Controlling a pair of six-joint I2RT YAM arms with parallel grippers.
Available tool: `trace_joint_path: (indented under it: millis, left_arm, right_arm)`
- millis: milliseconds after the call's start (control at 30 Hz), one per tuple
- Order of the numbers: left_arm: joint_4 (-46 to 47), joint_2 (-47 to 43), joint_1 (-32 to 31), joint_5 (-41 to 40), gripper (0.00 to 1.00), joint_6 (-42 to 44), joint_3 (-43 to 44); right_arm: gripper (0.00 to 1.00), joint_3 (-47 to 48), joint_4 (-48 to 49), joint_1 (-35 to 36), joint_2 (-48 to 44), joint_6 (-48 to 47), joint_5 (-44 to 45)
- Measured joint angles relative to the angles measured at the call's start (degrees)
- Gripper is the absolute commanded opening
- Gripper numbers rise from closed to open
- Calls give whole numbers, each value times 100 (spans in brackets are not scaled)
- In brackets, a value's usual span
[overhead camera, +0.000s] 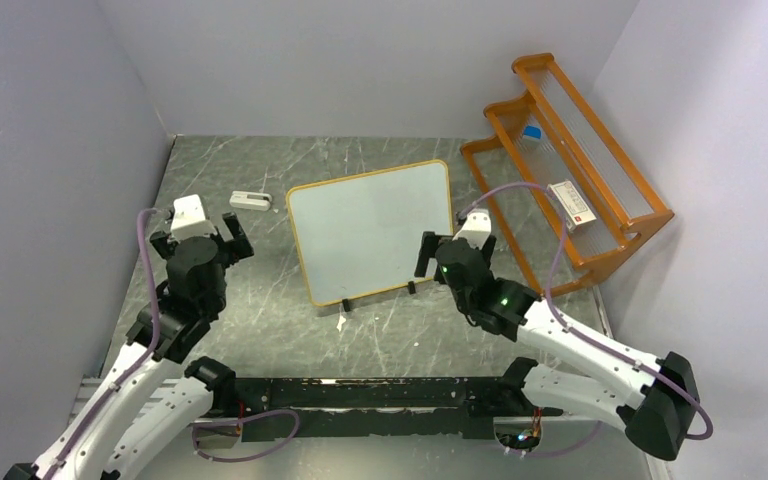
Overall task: Write a sentence on the whiteboard
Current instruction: Move the whiteboard stand to the center of the board, then pick up the whiteboard marker from the corner of the board.
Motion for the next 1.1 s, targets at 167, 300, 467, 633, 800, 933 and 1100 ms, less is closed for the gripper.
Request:
trace_joint_path:
  millis: [167, 300, 467, 633, 800, 933, 1100]
  left_arm:
    - [-428, 531, 46, -262, 100, -481, 295]
    - [-721, 1093, 496, -160, 100, -807, 544]
    - [-1062, 2057, 1779, 411, 100, -1014, 905]
    - [-1447, 3359, 2717, 1038, 97, -1117, 1423]
    - [-1639, 4293, 3346, 1659, 82, -1040, 1626]
    - [-1665, 4918, 3654, 2039, 75, -933, 1676]
    - [-1692, 5775, 3742, 2260, 62, -831, 2100]
  right_arm:
    - [100, 977, -898, -7, 127, 260, 647]
    - [100, 984, -1106, -7, -219, 50, 673]
    - [100, 894, -1071, -7, -1104, -358, 560]
    - [100, 883, -1038, -7, -1615, -573, 656]
    - [99, 883, -1049, -7, -1637, -605, 706]
    - [99, 883, -1078, -7, -1657, -612, 708]
    - [99, 868, -1075, -7, -1779, -625, 686]
